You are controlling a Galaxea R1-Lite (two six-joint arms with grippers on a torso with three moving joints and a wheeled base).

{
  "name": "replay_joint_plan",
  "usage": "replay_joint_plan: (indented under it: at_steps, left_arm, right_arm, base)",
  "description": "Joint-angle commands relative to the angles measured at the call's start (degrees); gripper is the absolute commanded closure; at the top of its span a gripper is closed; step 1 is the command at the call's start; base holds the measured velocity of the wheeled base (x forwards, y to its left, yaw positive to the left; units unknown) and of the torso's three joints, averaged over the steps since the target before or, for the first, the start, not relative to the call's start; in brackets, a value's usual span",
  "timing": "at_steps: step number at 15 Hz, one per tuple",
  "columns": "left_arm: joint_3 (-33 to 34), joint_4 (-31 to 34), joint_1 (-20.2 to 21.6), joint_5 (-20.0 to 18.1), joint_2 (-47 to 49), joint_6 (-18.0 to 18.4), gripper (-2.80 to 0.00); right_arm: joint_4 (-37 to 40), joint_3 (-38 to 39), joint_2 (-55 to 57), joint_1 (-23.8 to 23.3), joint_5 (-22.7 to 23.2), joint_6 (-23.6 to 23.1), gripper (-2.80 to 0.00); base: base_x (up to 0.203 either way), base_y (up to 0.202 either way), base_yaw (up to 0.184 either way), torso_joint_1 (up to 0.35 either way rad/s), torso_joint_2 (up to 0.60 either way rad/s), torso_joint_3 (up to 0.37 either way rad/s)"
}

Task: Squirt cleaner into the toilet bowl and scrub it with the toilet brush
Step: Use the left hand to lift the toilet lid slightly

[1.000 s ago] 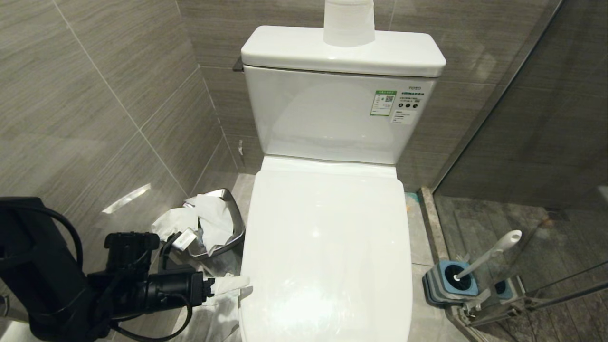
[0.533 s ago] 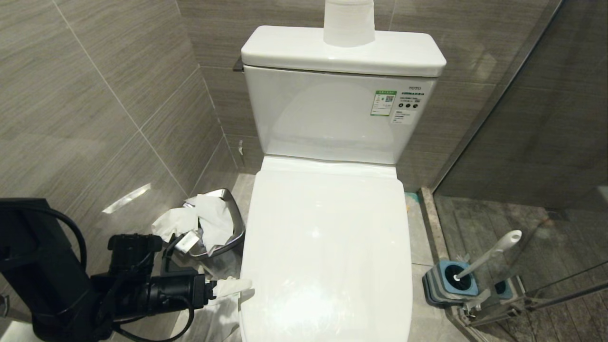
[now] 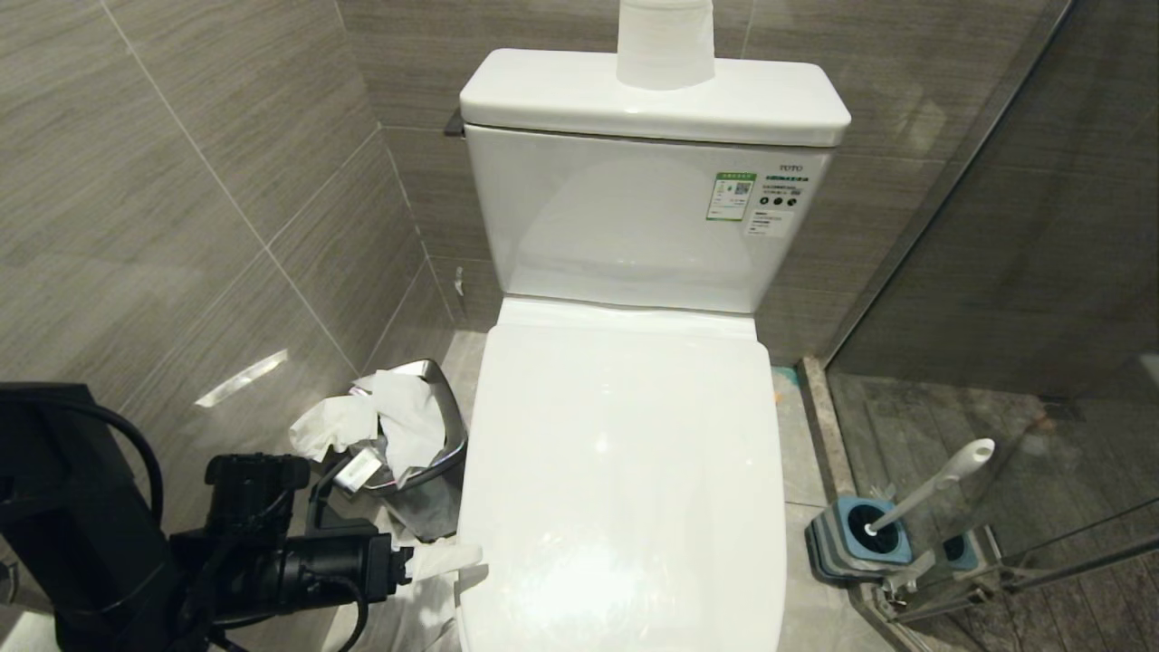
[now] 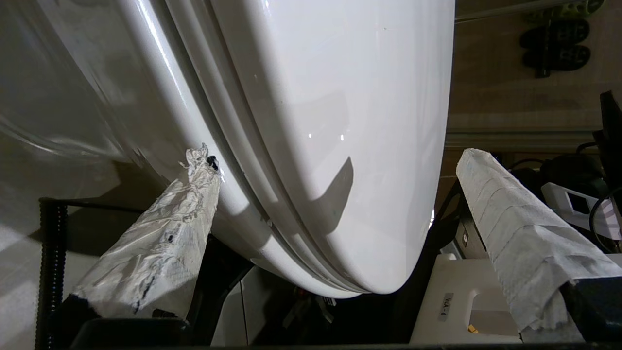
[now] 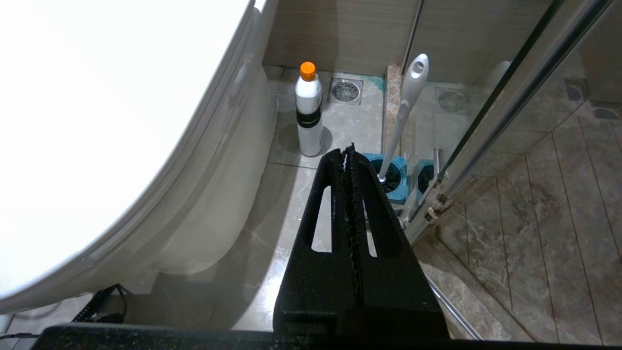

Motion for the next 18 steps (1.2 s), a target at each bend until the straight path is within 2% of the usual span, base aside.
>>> replay_joint_plan:
  at_steps: [1,14,18]
  left_arm:
    - [0.5,-1.6,-0.5,-0.3,-0.5,-0.2,-2.8]
    - [1.4,-4.2,-5.4,0.0,0.7,0.5,-2.8]
    - [4.0,-5.0,-8.0,-0.4,0.3,-0.2,-2.8]
  right_arm:
    - [0.0,0.0,0.0,0.1,0.0,0.0,0.0]
    - [0.0,0.0,0.0,0.1,0.0,0.0,0.0]
    - [0.0,0.0,0.0,0.1,0.0,0.0,0.0]
  base:
    - [0.0,0.0,0.0,0.0,0.0,0.0]
    - [0.0,0.0,0.0,0.0,0.0,0.0]
    - [0.0,0.0,0.0,0.0,0.0,0.0]
